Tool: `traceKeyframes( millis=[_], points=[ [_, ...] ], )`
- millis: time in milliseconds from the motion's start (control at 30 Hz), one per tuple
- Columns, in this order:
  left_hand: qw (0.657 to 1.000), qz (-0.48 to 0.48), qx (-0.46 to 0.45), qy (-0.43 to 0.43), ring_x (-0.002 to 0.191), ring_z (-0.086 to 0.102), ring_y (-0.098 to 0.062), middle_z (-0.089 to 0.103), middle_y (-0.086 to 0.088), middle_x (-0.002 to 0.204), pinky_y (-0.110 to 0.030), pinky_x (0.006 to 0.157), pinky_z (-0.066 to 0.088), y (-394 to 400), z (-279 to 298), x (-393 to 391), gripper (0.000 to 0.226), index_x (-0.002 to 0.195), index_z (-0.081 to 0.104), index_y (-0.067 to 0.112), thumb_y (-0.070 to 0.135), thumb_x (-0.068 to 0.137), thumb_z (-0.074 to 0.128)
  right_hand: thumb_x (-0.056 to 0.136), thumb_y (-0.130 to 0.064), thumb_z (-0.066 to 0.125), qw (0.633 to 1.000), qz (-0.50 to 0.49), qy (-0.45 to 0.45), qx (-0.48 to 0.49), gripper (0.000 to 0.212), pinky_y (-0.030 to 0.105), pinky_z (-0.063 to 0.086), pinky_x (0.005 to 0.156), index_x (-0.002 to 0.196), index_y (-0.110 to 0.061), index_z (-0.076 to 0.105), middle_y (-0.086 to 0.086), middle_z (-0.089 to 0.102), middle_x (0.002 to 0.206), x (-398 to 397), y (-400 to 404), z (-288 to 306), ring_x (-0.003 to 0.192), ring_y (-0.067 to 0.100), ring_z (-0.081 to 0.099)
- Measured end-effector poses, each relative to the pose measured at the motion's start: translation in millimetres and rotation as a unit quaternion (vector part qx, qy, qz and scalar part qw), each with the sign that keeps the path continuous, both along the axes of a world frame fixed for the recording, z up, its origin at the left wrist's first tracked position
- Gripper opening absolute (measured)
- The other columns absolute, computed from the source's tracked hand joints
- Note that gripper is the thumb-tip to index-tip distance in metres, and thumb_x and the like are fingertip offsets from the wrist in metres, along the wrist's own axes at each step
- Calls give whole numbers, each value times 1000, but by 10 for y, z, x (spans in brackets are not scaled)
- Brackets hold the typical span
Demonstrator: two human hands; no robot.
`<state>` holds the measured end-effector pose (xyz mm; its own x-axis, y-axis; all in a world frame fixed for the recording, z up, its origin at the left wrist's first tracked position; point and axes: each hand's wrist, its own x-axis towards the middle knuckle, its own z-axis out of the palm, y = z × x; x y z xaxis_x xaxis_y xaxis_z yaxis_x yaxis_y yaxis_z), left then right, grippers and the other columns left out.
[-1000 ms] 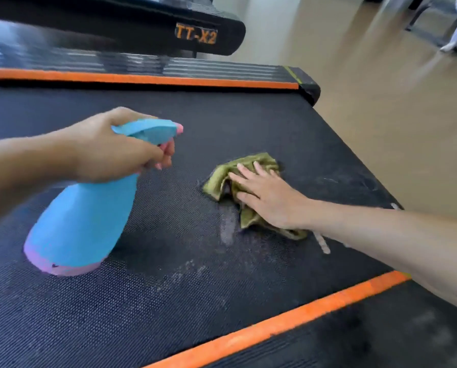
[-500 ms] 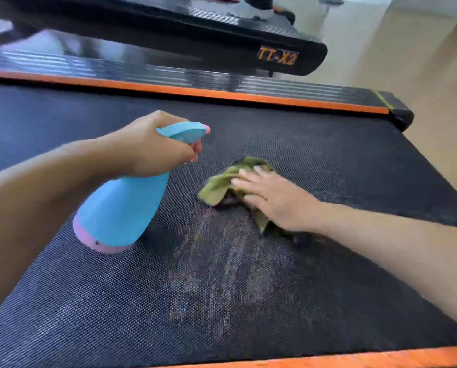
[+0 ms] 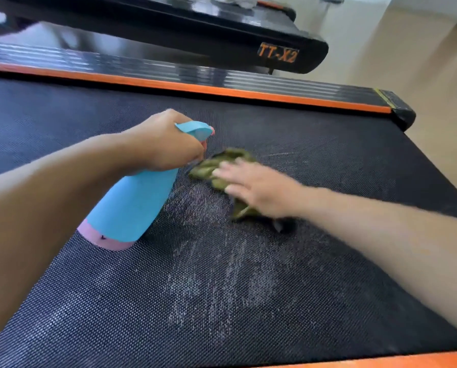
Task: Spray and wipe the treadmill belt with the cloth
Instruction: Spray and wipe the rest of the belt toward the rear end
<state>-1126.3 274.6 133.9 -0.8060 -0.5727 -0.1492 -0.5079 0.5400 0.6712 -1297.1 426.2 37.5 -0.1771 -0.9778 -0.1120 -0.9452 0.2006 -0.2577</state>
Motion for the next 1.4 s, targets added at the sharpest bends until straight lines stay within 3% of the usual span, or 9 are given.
traceKeyframes(
  millis=[100, 267, 567, 633, 833, 933, 1067, 1233, 1400],
  points=[
    [1000, -18, 2, 10, 87, 71, -36, 76, -11, 87, -46, 82, 61, 90, -8, -114, 33, 86, 75, 17, 35, 62, 61, 95, -66, 27, 976, -208, 9, 65, 64, 53, 8, 119, 153, -41, 14, -12, 4, 162, -714, 451, 37, 150, 22, 0],
    [994, -68, 61, 53, 65, 59, -22, 67, -2, 75, -28, 63, 48, 600, 8, -601, 8, 85, 69, 20, 21, 90, 63, 93, -69, 22, 919, -379, 31, 106, 66, 54, 13, 118, 153, -43, 8, -11, 1, 163, -1159, 1607, 26, 150, 27, 1],
    [982, -106, 118, 105, 73, 64, -25, 67, 1, 74, -46, 71, 56, 1907, 116, -1486, 18, 84, 63, 20, 33, 78, 51, 94, -67, 8, 796, -582, 8, 168, 71, 51, 9, 120, 155, -32, -3, -3, -8, 163, -1252, 2807, 67, 150, 27, -4],
    [983, -91, 121, 107, 72, 63, -23, 67, 1, 74, -45, 69, 54, 2092, 106, -1621, 20, 85, 62, 21, 32, 75, 49, 92, -68, 5, 787, -594, 20, 163, 74, 52, 8, 120, 155, -30, -5, 1, -7, 164, -1263, 2836, 34, 150, 31, -3],
    [985, -81, 133, 74, 72, 61, -21, 65, 0, 72, -39, 68, 52, 2576, 91, -2121, 9, 85, 61, 21, 29, 83, 58, 90, -71, 4, 835, -527, 58, 147, 83, 51, 5, 120, 155, -21, -5, 9, -6, 163, -1253, 2977, -17, 149, 34, -6],
    [988, -62, 128, 53, 73, 61, -16, 64, 2, 73, -24, 65, 47, 2744, 73, -2462, 15, 83, 59, 20, 26, 90, 71, 94, -65, 3, 853, -498, 31, 155, 74, 46, 4, 121, 154, -24, -14, 3, -16, 162, -1315, 3176, 51, 149, 27, -14],
    [989, -48, 131, 44, 63, 54, -11, 58, 5, 65, -16, 56, 38, 2902, 86, -2831, 32, 79, 59, 14, 39, 89, 76, 96, -57, 1, 813, -560, 35, 152, 69, 45, 8, 122, 151, -20, -16, 8, -13, 162, -1090, 3330, 56, 149, 29, -10],
    [993, -26, 118, -12, 58, 52, -13, 56, 5, 59, -24, 53, 35, 3110, 117, -3127, 44, 66, 53, 19, 49, 84, 79, 95, -54, 2, 794, -590, 15, 144, 73, 51, 17, 119, 154, -12, 5, 15, 2, 161, -1032, 3271, -2, 149, 35, 5],
    [990, 10, 135, -38, 67, 58, -18, 61, 3, 66, -27, 60, 42, 3223, 147, -3066, 39, 71, 56, 18, 47, 85, 78, 99, -53, 10, 803, -574, -8, 160, 70, 48, 1, 121, 152, -15, -17, 11, -23, 158, -1077, 3337, 84, 147, 31, -18]
  ],
)
